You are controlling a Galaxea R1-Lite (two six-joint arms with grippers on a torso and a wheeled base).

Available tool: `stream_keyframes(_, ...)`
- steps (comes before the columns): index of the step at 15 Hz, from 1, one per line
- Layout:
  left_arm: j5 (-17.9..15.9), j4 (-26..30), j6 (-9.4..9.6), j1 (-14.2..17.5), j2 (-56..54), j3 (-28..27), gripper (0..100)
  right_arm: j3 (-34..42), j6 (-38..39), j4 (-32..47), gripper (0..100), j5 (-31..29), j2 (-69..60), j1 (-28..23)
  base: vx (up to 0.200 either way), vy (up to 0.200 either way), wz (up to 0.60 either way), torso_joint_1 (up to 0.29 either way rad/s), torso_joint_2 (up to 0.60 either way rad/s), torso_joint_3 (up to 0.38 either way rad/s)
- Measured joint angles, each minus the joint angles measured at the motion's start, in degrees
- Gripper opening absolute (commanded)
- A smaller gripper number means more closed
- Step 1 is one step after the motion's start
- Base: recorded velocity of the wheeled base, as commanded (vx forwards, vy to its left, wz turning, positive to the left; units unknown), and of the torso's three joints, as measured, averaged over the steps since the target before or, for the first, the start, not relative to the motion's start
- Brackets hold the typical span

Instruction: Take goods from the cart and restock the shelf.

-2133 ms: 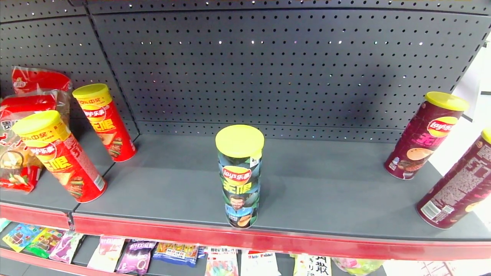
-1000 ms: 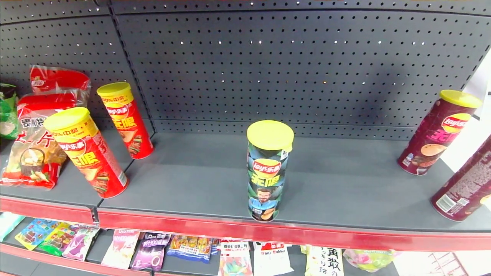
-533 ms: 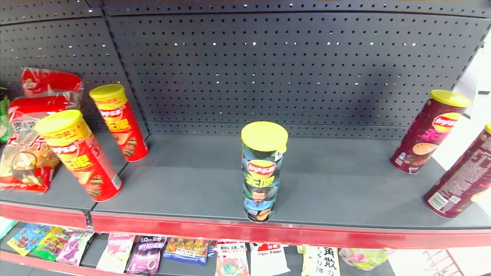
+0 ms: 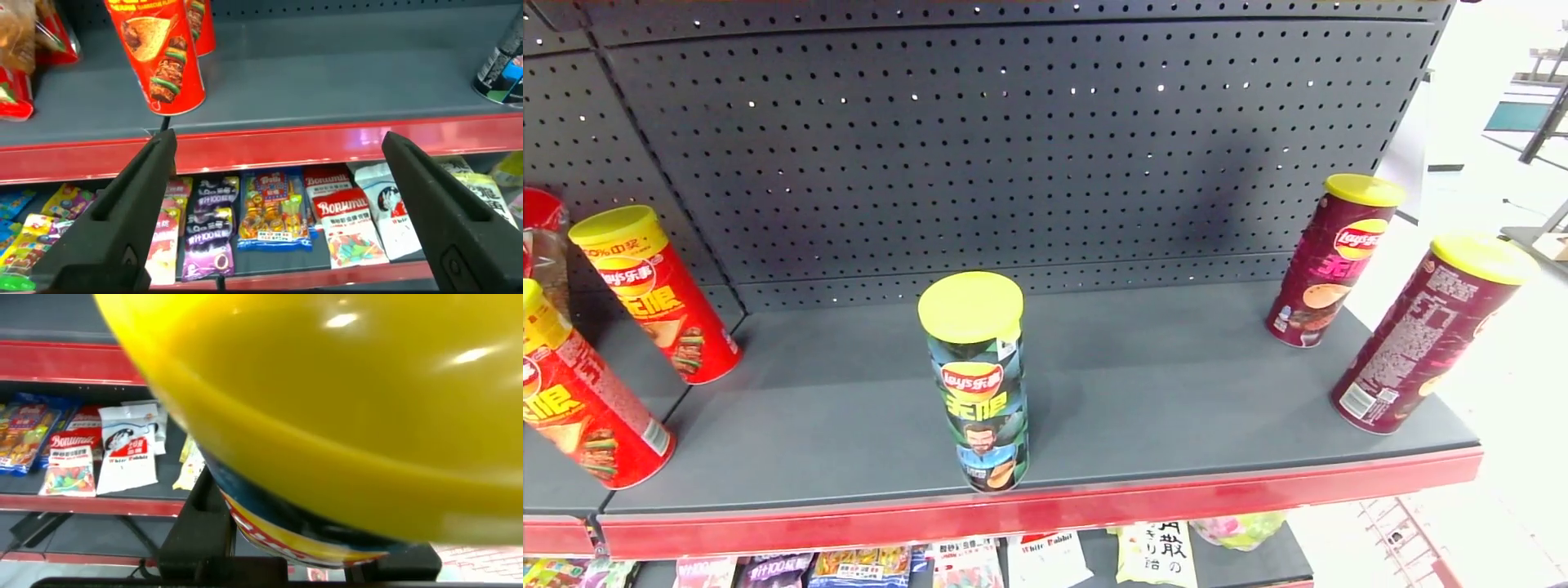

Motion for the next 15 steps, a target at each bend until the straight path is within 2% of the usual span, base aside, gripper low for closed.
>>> stream_keyframes(4, 0.07, -0.06, -0.09, 0.00, 0.00, 0.00, 100, 0.02, -0.45, -0.06, 0, 2.63, 0.00, 0.01, 0.000, 0.000, 0.00, 0.000, 0.00, 0.000)
stream_keyframes(15, 0.44, -0.02, -0.48, 0.00, 0.00, 0.00, 100, 0.05, -1.97, -0.30, 0, 2.69, 0.00, 0.00, 0.000, 0.000, 0.00, 0.000, 0.00, 0.000)
